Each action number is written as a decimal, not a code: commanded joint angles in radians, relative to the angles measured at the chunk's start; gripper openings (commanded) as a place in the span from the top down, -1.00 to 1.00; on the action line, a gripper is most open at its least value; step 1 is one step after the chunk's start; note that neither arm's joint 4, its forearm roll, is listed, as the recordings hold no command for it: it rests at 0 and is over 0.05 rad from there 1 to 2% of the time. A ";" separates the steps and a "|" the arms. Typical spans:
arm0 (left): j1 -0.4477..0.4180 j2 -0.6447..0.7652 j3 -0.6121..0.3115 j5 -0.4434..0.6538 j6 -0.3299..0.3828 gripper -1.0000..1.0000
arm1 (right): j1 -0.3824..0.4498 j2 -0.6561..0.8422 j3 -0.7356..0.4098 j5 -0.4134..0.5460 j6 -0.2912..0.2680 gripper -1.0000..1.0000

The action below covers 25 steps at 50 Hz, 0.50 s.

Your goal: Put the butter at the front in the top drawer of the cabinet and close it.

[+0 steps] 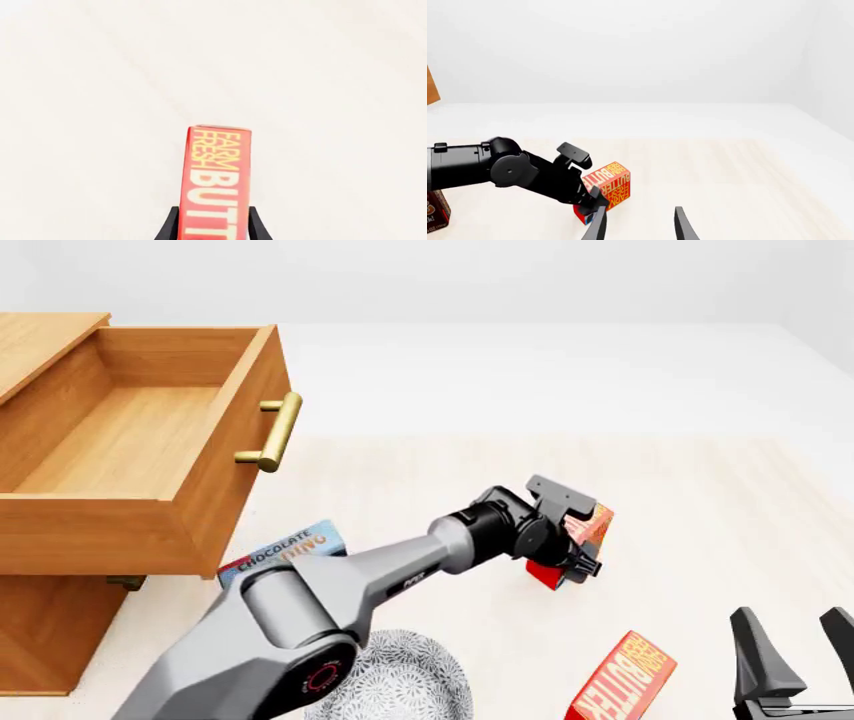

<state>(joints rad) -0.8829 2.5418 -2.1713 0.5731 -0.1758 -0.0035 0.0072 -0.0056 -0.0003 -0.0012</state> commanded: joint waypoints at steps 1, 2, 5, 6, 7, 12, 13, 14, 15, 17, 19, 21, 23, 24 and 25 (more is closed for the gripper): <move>-0.008 0.027 -0.007 -0.011 -0.016 -1.00 | 0.000 -0.001 0.001 0.000 0.000 -1.00; -0.007 0.032 -0.012 -0.009 -0.017 -1.00 | 0.000 -0.001 0.001 0.000 0.000 -1.00; -0.008 0.025 0.001 -0.017 -0.018 1.00 | 0.000 -0.001 0.001 0.000 0.000 -1.00; -0.009 0.023 0.003 -0.017 -0.019 1.00 | 0.000 -0.001 0.001 0.000 0.000 -1.00; -0.009 0.019 0.005 -0.018 -0.019 1.00 | 0.000 -0.001 0.001 0.000 0.000 -1.00; -0.011 -0.049 0.063 -0.035 -0.014 1.00 | 0.000 -0.001 0.001 0.000 0.000 -1.00; -0.010 -0.056 0.069 -0.034 -0.012 1.00 | 0.000 -0.001 0.001 0.000 0.000 -1.00; -0.008 -0.068 0.078 -0.036 -0.010 1.00 | 0.000 -0.001 0.001 0.000 0.000 -1.00; -0.009 -0.085 0.089 -0.035 -0.005 1.00 | 0.000 -0.001 0.001 0.000 0.000 -1.00; -0.006 -0.111 0.103 -0.036 0.002 1.00 | 0.000 -0.001 0.001 0.000 0.000 -1.00; -0.003 -0.136 0.110 -0.026 0.010 1.00 | 0.000 -0.001 0.001 0.000 0.000 -1.00; 0.000 -0.174 0.124 -0.018 0.019 1.00 | 0.000 -0.001 0.001 0.000 0.000 -1.00; 0.000 -0.180 0.124 -0.009 0.021 1.00 | 0.000 -0.001 0.001 0.000 0.000 -1.00; -0.005 -0.192 0.131 -0.007 0.017 1.00 | 0.000 -0.001 0.001 0.000 0.000 -1.00; -0.014 -0.218 0.151 -0.014 0.007 1.00 | 0.000 -0.001 0.001 0.000 0.000 -1.00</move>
<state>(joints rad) -0.8867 2.4425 -2.0706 0.5576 -0.1911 -0.0035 0.0072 -0.0056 -0.0003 -0.0012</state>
